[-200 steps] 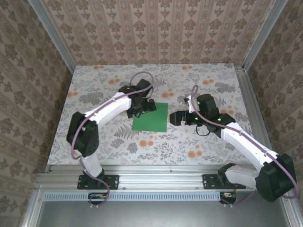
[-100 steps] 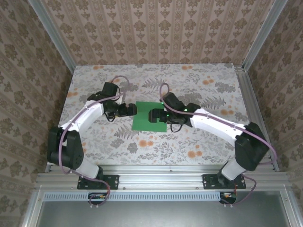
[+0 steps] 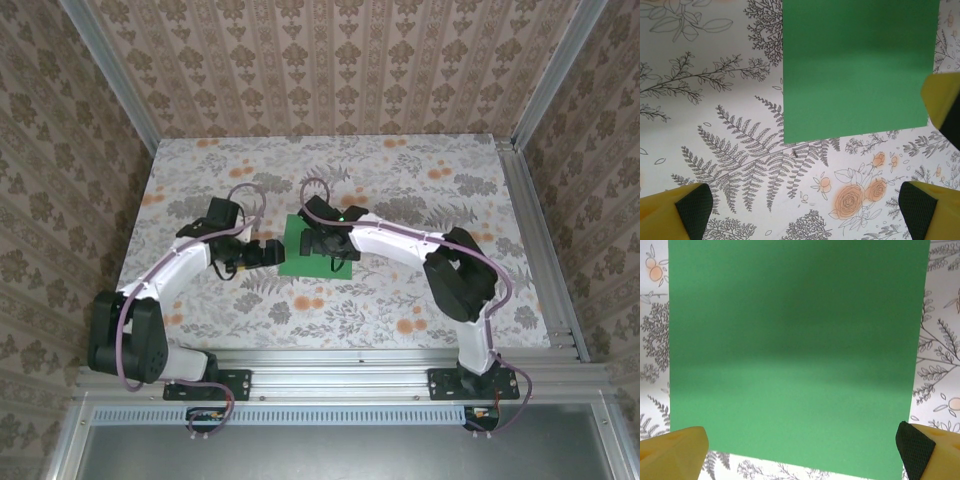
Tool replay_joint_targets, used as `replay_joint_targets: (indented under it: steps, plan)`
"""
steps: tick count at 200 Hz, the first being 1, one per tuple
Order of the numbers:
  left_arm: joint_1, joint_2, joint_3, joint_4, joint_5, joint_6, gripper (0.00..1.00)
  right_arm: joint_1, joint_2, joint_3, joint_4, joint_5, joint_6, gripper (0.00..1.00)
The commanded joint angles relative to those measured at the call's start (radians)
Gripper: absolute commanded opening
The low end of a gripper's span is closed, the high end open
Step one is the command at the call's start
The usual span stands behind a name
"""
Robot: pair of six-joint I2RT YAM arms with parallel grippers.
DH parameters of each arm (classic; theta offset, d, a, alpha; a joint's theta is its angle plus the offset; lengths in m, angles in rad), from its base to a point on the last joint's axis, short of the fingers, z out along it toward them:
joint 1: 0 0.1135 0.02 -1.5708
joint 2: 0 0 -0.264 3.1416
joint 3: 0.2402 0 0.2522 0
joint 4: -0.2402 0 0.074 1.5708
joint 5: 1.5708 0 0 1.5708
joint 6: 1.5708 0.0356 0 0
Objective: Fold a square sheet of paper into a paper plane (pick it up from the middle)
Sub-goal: Fold the square sheet of paper in half at the center of the table.
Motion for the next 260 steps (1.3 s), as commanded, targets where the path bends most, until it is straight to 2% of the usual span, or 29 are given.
replay_joint_targets:
  steps: [1, 131, 238, 260]
  plan:
    - [0.011, -0.038, -0.016, 0.012, 0.028, 0.003, 1.00, 0.008, 0.061, 0.085, -0.087, 0.055, 0.033, 1.00]
    - [0.044, -0.052, -0.089, 0.011, 0.032, 0.008, 1.00, 0.022, 0.308, 0.344, -0.203, 0.092, 0.086, 0.97]
    - [0.046, -0.023, -0.095, 0.017, 0.049, 0.022, 1.00, 0.008, 0.424, 0.376, -0.211, 0.061, 0.111, 0.88]
    - [0.046, -0.015, -0.099, 0.020, 0.049, 0.024, 1.00, 0.009, 0.417, 0.376, -0.209, 0.072, 0.096, 0.84]
